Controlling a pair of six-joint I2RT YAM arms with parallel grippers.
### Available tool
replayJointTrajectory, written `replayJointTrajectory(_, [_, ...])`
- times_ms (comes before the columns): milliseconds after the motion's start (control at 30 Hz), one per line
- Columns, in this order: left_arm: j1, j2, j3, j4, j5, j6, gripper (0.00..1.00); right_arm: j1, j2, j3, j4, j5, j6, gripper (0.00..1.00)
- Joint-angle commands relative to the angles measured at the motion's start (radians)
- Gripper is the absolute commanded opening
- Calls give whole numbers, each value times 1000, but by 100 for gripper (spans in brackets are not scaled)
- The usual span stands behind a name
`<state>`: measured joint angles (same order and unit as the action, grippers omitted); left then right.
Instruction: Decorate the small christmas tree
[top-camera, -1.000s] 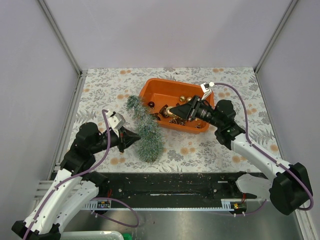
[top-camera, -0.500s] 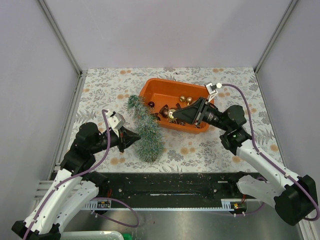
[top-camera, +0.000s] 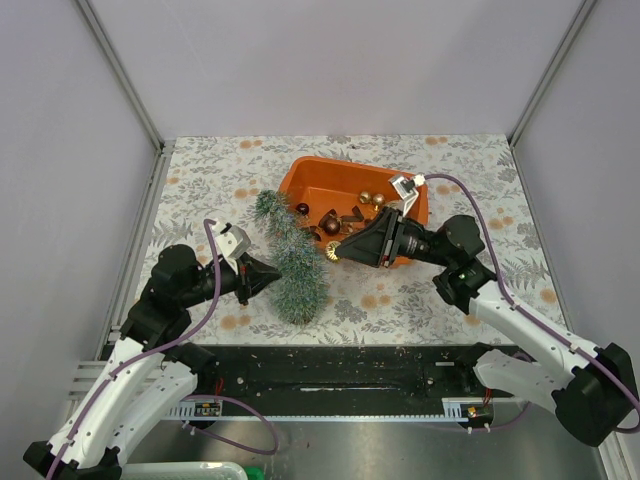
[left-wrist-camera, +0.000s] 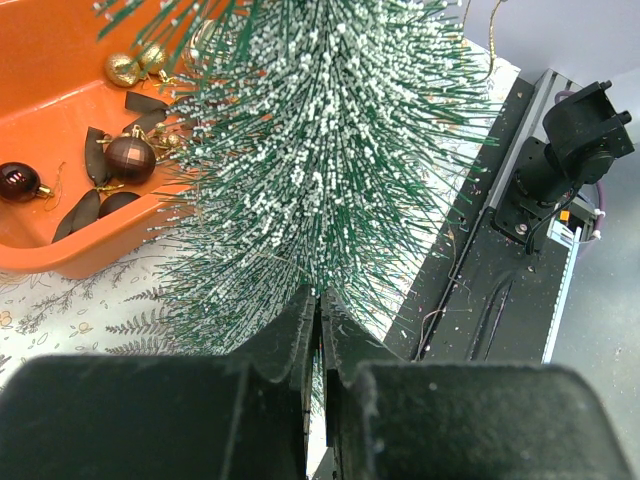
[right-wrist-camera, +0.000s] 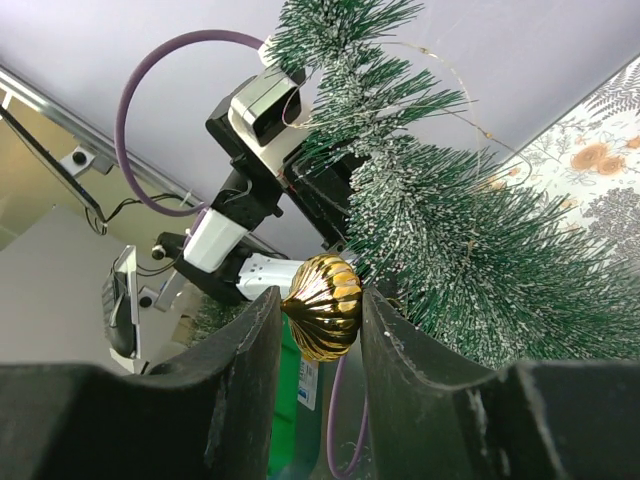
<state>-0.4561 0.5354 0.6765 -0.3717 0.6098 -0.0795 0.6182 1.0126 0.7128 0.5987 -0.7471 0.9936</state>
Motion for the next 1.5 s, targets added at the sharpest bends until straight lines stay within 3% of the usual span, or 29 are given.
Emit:
replayJointTrajectory(0, [13, -31, 3, 30, 24, 0, 8, 21, 20, 54, 47, -32, -18, 18])
replayJointTrajectory(1467, [19, -48, -12, 43, 38, -23, 7, 25, 156, 125, 233, -41, 2, 13])
